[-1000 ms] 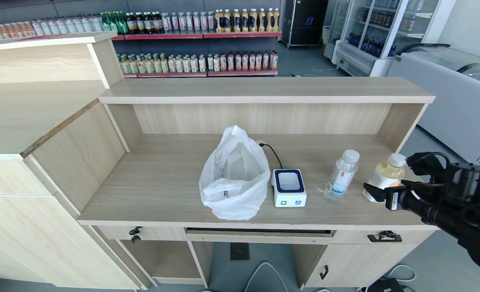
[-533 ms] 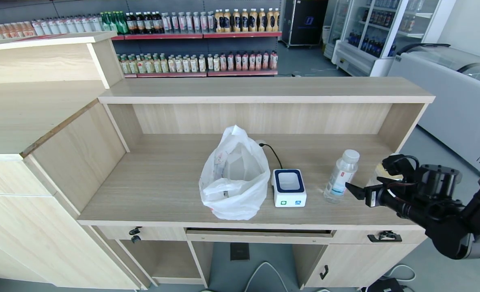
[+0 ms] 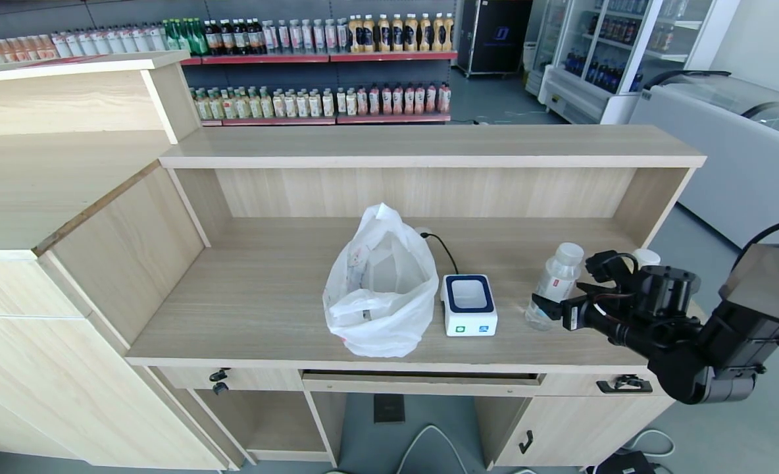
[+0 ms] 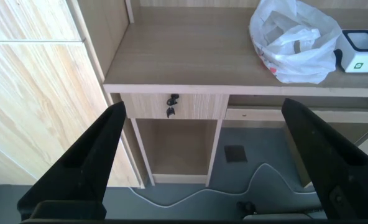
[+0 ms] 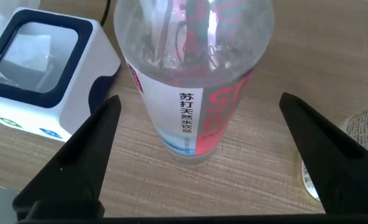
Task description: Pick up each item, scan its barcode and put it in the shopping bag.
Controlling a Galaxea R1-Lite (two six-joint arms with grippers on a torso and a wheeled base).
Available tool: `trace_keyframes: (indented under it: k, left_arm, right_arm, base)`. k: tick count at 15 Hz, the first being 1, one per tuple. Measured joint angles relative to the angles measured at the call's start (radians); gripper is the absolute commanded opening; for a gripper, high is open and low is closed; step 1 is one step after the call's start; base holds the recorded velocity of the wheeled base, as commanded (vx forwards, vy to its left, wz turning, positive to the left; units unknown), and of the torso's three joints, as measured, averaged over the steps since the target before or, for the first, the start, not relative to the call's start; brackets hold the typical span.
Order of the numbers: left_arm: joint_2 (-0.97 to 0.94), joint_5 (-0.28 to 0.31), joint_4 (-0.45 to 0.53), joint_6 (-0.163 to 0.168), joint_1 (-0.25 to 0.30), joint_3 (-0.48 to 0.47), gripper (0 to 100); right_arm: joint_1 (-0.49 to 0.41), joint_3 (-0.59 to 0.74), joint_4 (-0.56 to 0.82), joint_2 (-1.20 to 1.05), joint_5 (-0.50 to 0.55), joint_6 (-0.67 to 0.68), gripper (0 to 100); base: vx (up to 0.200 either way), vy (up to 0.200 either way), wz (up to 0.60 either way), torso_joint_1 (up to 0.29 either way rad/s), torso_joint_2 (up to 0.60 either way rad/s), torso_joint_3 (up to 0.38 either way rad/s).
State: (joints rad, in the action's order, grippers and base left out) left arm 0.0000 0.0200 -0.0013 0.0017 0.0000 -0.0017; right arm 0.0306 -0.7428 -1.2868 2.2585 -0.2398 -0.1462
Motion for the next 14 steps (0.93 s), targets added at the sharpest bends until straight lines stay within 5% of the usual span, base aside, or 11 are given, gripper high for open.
trace_keyframes:
  k: [14]
  left_arm:
    - [0.000,0.000,0.000,0.000,0.000,0.000,100]
  right_arm:
    - [0.055,-0.176,-0.008,0.122,-0.022,-0.005,100]
  base:
    - [0.000,0.000,0.00,0.000,0.00,0.000]
